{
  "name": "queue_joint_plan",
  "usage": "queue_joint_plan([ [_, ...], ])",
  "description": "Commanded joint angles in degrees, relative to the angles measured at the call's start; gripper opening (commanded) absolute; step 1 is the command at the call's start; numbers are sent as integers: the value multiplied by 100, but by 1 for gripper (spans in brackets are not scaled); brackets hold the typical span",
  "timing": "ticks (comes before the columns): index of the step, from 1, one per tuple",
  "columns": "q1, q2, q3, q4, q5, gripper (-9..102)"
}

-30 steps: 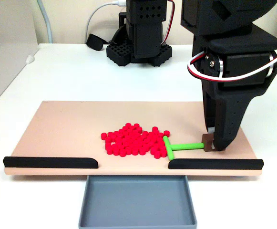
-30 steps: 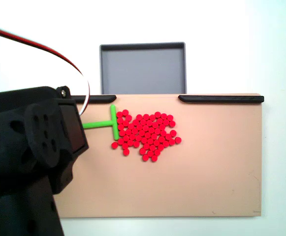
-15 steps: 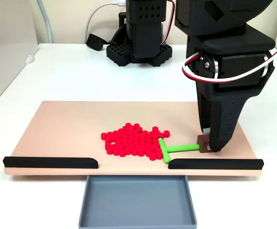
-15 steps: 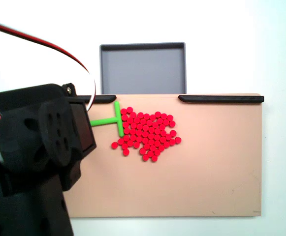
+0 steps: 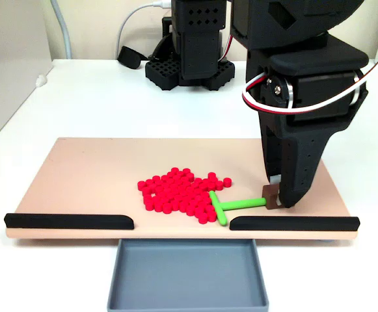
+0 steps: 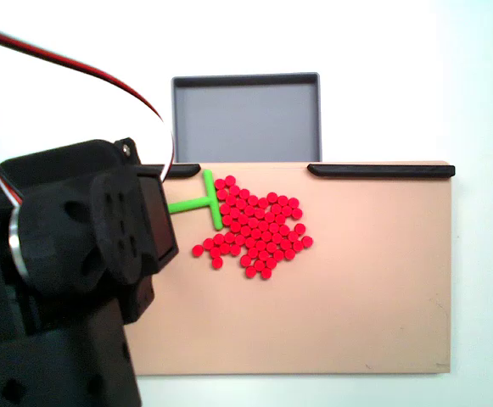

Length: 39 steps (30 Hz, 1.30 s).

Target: Push granules from left to the grey container

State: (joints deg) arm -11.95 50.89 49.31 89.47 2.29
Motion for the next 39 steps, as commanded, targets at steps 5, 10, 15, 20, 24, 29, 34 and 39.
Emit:
queue_joint_plan([
  [5,114,0,-88,9,-290,0],
  [10,141,-9,-88,9,-466,0],
  [15,158,-26,-88,9,-624,0],
  [20,176,-26,-88,9,-791,0],
  [24,193,-35,-88,9,-914,0],
  [29,211,-62,-88,9,-1072,0],
  [34,229,-62,-88,9,-1230,0],
  [39,246,-62,-88,9,-1371,0],
])
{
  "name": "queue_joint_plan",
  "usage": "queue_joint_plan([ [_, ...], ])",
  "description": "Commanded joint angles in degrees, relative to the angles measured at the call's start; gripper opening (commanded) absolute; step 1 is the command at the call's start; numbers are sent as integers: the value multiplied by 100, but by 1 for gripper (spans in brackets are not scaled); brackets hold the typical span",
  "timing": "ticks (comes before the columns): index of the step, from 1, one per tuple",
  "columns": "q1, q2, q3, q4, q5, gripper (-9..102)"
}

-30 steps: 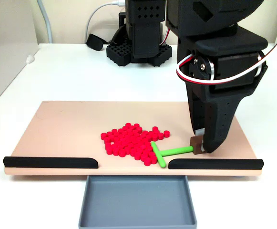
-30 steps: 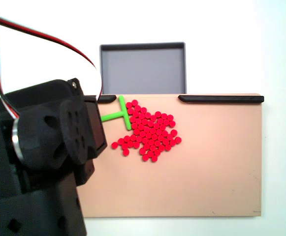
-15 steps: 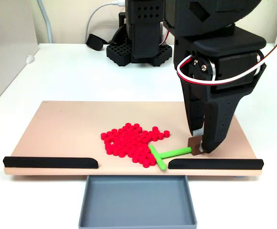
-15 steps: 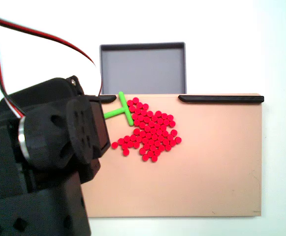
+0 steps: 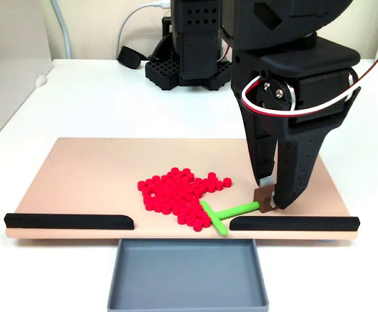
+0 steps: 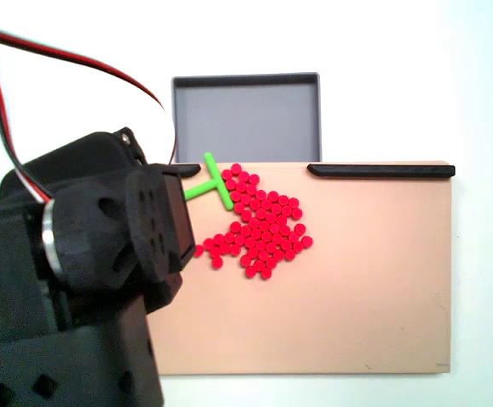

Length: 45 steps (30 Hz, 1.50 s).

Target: Push granules from left to the grey container

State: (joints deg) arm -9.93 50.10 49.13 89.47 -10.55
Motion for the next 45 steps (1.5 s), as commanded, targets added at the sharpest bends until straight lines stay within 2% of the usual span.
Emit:
queue_joint_plan([
  [1,53,18,-70,9,-114,0],
  [45,343,-18,-70,9,-1696,0],
])
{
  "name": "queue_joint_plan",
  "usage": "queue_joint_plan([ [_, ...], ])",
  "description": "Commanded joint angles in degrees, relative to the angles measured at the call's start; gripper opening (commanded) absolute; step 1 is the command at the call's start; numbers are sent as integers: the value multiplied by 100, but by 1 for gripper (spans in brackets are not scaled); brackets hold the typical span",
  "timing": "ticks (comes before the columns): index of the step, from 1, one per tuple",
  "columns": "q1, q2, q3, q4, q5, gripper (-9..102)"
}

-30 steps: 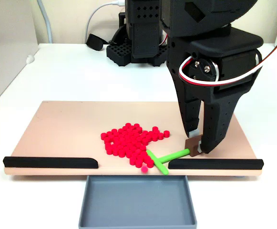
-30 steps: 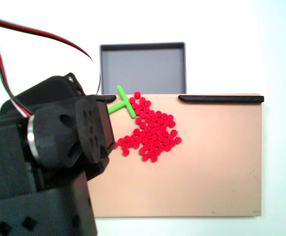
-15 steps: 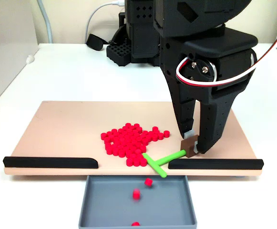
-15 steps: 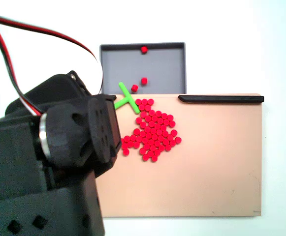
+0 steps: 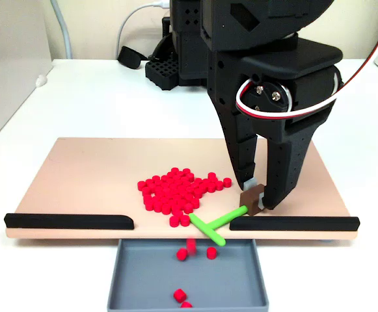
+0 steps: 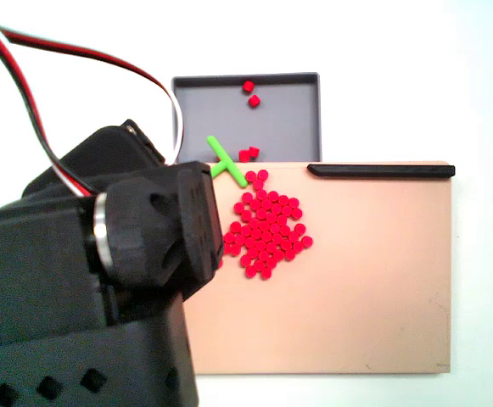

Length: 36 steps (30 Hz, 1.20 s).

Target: Push granules from left to the grey container

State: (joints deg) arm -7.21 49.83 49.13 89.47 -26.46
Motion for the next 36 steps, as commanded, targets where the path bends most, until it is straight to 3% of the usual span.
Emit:
queue_joint_plan([
  [1,79,9,-70,9,-123,0],
  [36,185,35,-70,9,-993,0],
])
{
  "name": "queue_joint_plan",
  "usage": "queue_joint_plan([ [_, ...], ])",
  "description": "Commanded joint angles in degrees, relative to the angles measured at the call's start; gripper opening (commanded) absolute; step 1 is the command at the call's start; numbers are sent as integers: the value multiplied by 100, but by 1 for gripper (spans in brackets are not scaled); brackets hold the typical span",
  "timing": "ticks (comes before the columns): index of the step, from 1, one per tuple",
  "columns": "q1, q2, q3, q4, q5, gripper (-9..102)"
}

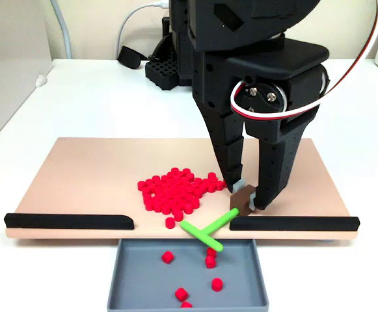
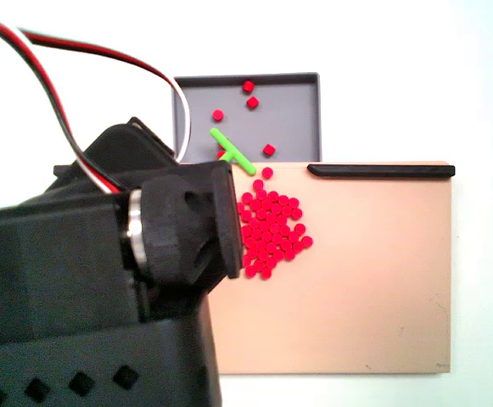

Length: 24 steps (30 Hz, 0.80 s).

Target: Push granules from left to the grey container

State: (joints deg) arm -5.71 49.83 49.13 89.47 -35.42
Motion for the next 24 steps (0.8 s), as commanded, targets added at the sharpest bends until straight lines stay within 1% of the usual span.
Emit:
queue_joint_plan([
  [1,35,35,-70,18,-123,0],
  [24,123,193,-70,97,-721,0],
])
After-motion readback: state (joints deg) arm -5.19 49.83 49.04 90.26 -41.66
